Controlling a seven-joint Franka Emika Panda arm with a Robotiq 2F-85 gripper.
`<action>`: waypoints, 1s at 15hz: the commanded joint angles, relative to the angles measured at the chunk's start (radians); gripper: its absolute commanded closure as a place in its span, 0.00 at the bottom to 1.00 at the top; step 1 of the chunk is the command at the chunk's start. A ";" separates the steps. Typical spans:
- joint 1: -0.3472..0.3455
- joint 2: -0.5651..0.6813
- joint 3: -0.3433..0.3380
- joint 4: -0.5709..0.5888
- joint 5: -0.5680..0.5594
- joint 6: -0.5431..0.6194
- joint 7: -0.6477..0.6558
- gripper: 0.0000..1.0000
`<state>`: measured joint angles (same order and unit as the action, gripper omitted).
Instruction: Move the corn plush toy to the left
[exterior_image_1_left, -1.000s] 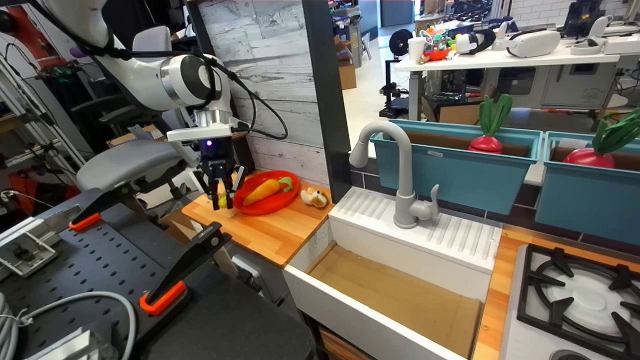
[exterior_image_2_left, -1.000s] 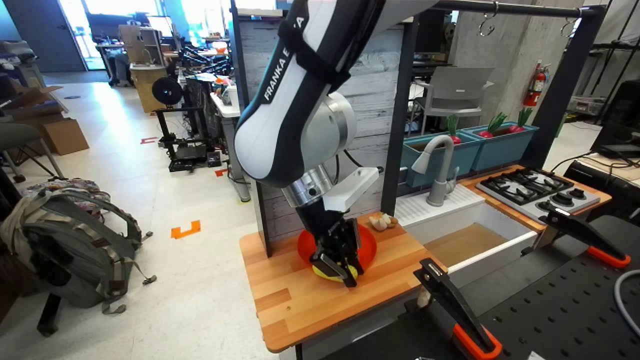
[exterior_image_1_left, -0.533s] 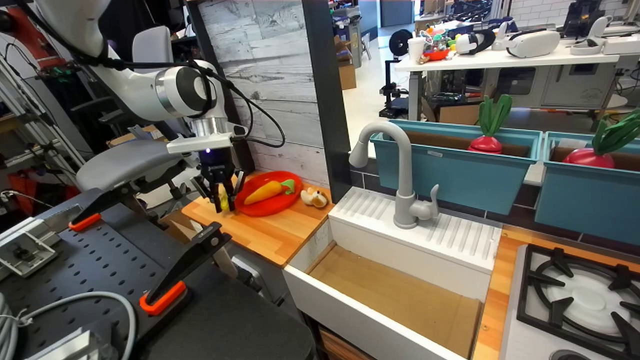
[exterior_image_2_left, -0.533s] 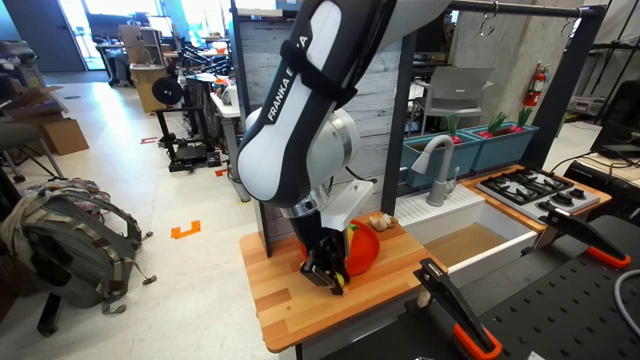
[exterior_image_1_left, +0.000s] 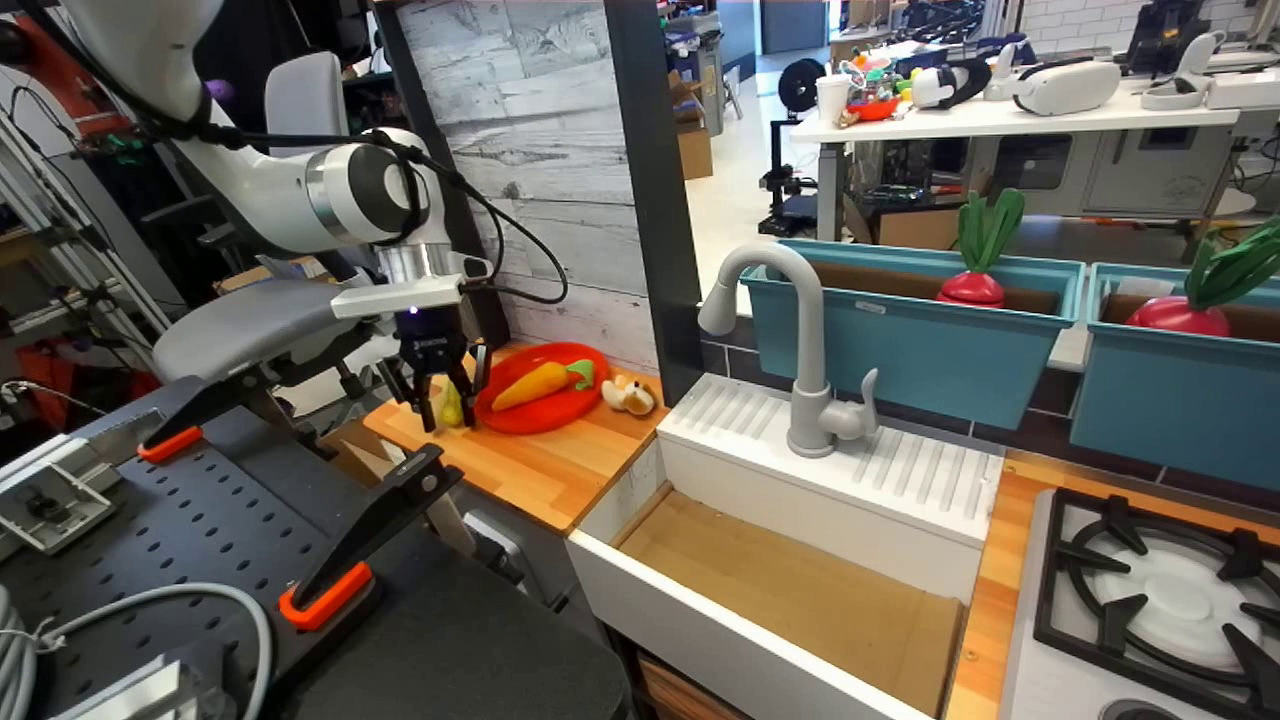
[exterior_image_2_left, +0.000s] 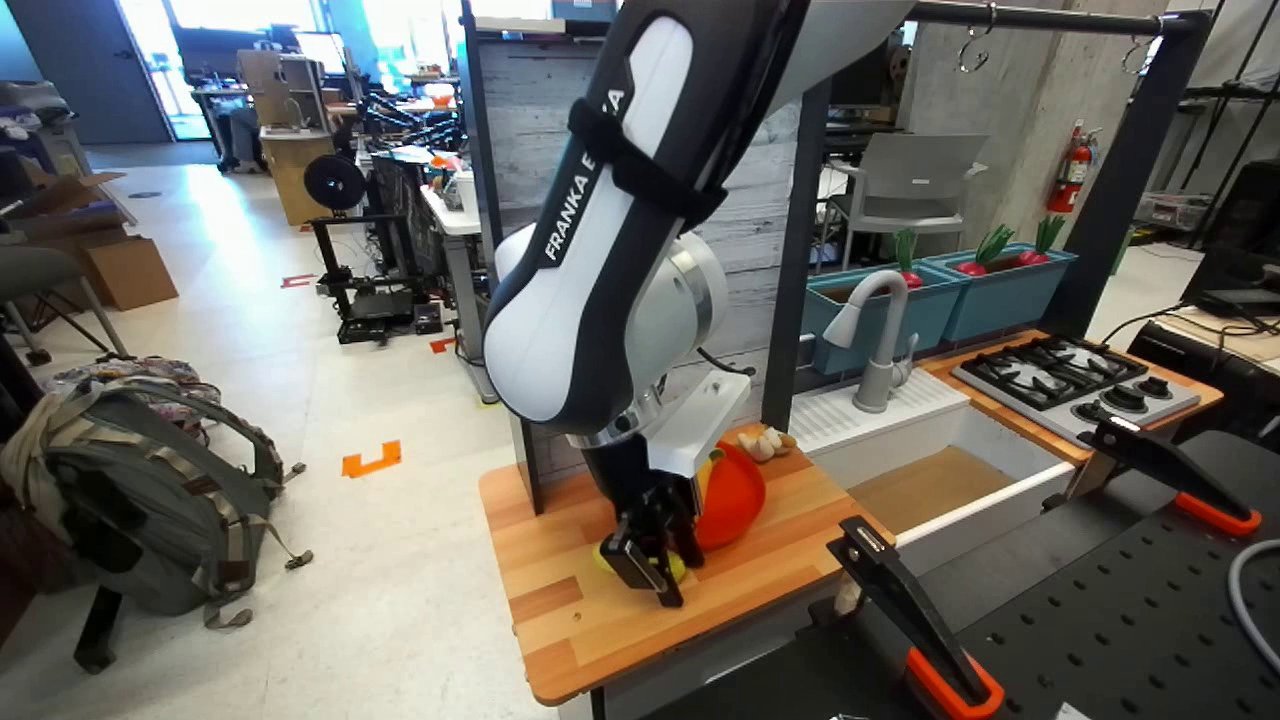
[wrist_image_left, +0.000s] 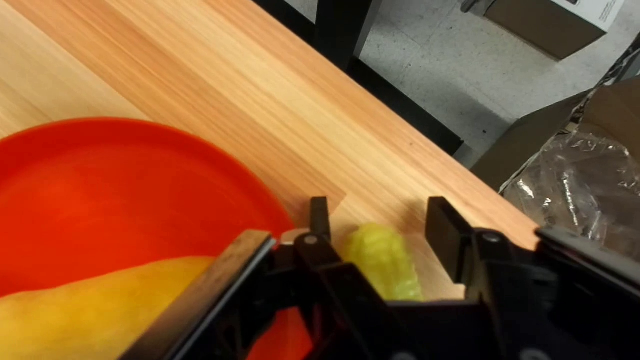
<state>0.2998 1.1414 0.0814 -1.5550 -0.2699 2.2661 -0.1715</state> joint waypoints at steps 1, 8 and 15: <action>0.010 -0.013 -0.009 -0.020 -0.032 0.020 0.008 0.14; -0.005 -0.098 0.003 -0.124 -0.026 0.063 0.009 0.00; -0.009 -0.388 0.006 -0.426 -0.030 0.131 0.042 0.00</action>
<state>0.3002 0.9185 0.0832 -1.7909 -0.2718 2.3410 -0.1663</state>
